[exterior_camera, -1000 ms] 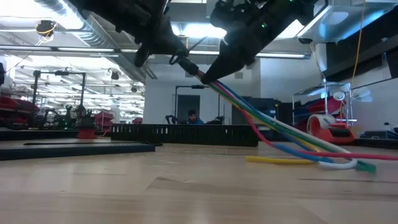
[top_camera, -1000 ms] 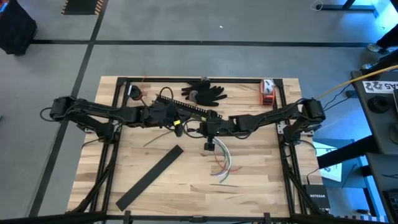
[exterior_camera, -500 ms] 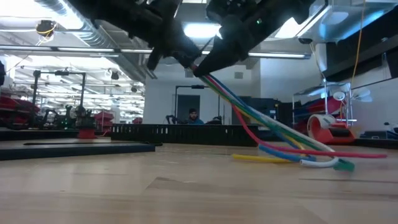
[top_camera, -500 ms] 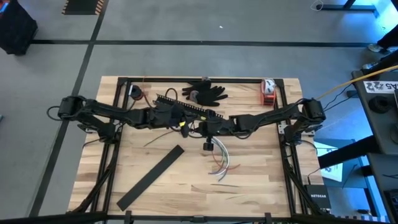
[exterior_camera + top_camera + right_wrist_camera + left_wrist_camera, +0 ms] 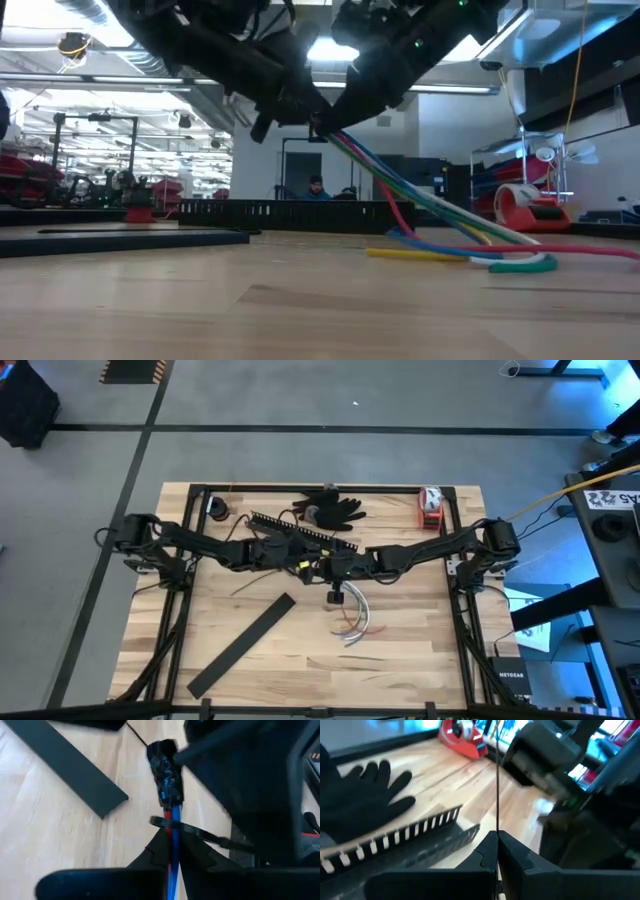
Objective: Ziptie cables
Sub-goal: Wrap the cable wires together using the black zip tie
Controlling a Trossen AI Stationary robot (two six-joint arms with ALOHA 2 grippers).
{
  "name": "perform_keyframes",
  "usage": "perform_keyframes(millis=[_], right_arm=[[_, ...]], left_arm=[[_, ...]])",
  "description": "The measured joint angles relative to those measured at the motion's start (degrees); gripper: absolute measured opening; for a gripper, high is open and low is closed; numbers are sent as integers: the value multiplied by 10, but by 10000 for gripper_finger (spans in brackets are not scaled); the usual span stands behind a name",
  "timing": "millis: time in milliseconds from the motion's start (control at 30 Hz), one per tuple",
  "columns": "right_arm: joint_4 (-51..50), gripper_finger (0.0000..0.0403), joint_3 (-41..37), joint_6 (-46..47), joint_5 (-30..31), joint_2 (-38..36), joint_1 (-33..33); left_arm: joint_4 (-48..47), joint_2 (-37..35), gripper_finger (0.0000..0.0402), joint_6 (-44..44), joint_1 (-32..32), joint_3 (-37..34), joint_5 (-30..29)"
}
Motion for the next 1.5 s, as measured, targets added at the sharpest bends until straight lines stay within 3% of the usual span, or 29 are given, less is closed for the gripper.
perform_keyframes(millis=[200,400,800,967,1200,1333,1500], right_arm=[[-22,76,0,19,-1,21,0],[-33,120,0,24,-4,43,1],[-95,131,0,34,-13,8,13],[-7,131,-39,39,-8,14,48],[195,131,-96,21,62,46,96],[228,131,-89,4,75,103,93],[239,131,-70,3,147,146,94]], left_arm=[[21,64,0,-31,-1,-7,1],[136,135,0,-72,-1,-21,45],[142,169,0,-89,-1,-23,81],[153,168,0,-119,8,-23,110],[157,168,0,-136,19,-23,140],[145,168,0,-137,19,-23,144],[111,167,0,-165,22,-23,144]])
